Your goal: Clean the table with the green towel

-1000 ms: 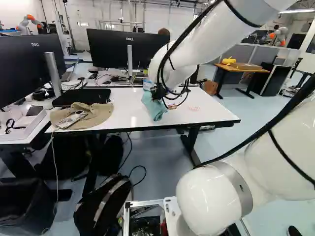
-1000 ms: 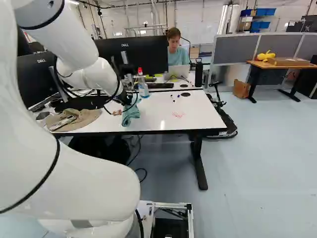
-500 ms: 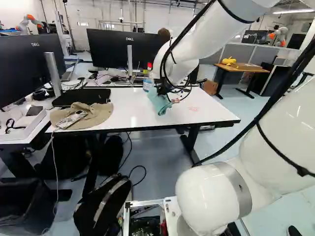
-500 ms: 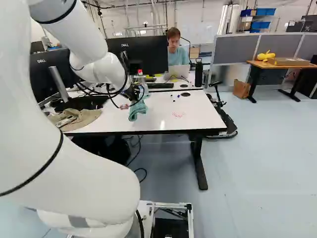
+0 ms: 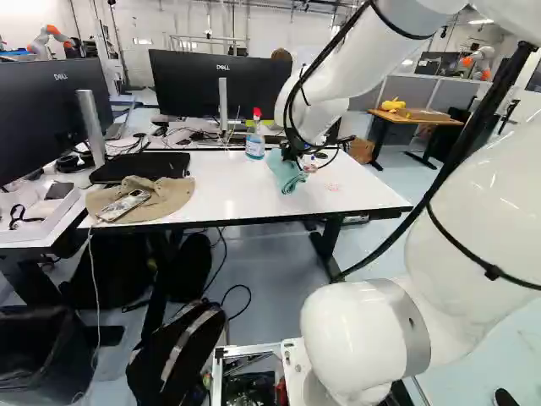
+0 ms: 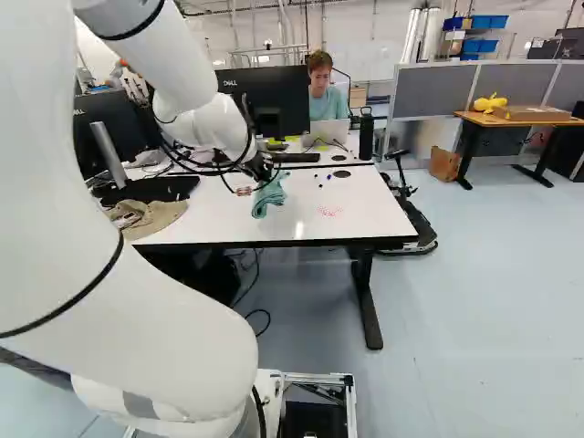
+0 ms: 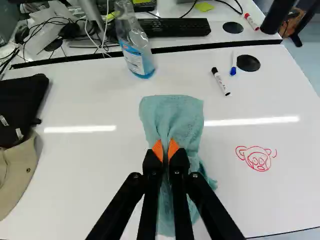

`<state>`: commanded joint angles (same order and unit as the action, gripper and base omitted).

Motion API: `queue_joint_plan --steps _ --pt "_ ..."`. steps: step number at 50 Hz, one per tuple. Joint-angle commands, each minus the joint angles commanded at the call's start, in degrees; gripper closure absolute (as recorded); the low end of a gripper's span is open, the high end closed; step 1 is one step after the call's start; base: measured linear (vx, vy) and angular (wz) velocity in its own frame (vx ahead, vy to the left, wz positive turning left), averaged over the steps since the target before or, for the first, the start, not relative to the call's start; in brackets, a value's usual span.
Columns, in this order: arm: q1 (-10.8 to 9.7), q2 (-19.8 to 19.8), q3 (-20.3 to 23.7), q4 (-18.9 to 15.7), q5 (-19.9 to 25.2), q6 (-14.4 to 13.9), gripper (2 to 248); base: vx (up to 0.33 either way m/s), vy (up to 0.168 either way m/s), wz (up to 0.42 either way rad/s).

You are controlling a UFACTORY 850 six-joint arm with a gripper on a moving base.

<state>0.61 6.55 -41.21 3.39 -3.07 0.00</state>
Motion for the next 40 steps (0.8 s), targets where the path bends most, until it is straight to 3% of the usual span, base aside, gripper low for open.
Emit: queue_joint_plan --steps 40 --pt "-8.2 -1.1 -1.1 0.0 0.0 0.0 218 0.0 0.0 0.0"
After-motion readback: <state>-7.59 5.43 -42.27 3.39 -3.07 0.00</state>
